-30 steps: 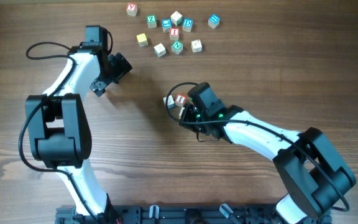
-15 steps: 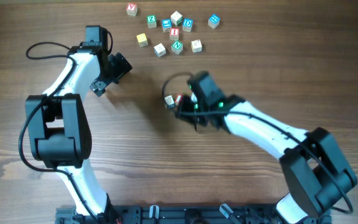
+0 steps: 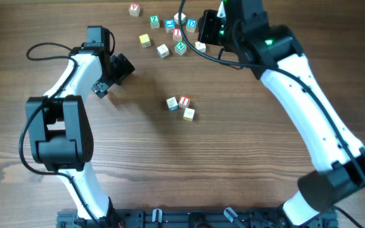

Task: Form a circle
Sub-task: 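Reach the right gripper forward to the far block cluster, then grasp the white airplane-picture block with the right gripper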

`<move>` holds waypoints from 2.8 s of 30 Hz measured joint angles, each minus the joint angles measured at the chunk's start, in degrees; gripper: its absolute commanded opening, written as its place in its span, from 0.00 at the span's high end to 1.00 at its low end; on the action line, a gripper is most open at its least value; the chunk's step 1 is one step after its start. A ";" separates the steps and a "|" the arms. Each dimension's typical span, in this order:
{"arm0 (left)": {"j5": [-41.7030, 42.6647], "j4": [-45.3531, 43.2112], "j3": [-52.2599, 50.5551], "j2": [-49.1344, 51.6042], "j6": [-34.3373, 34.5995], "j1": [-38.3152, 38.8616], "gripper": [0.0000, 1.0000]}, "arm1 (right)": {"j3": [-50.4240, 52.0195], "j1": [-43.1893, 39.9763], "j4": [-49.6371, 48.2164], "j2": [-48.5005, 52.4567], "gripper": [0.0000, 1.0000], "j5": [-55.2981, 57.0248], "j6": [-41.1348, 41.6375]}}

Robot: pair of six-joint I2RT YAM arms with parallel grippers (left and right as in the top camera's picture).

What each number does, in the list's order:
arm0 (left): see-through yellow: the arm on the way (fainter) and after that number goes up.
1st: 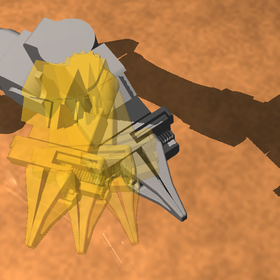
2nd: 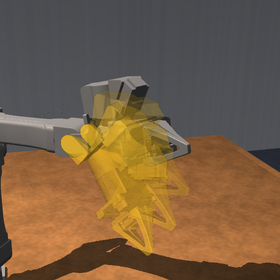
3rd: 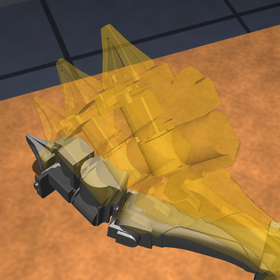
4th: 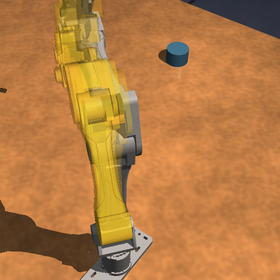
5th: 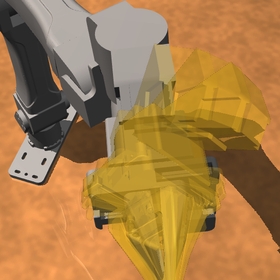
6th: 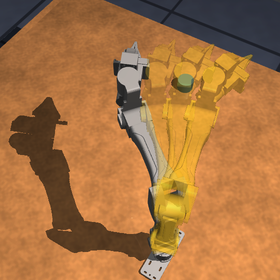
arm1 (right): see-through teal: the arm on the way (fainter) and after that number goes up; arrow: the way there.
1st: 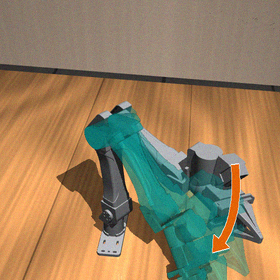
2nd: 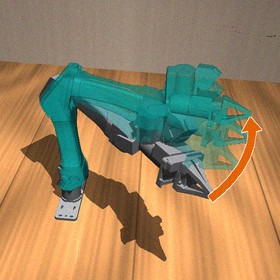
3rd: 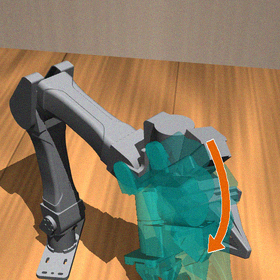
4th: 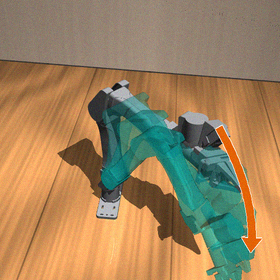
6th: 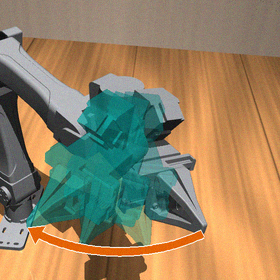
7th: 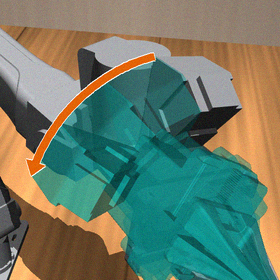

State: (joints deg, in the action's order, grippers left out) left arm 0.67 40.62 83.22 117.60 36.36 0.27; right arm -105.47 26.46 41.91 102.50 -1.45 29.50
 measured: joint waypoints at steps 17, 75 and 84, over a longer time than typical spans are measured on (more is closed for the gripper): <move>0.00 0.02 0.00 0.00 0.00 0.00 0.00 | 0.17 7.37 2.54 20.39 0.47 -4.63 -7.52; 0.00 0.02 0.00 0.00 0.00 0.00 0.00 | 12.02 -3.67 -38.58 31.95 0.59 7.06 -20.22; 0.00 0.02 0.00 0.00 0.00 0.00 0.00 | 12.02 -3.67 -34.80 27.02 0.68 6.84 -20.37</move>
State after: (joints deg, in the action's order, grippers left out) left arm 0.67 40.64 83.22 117.60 36.36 0.27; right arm -93.45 22.79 7.11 129.51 5.39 9.13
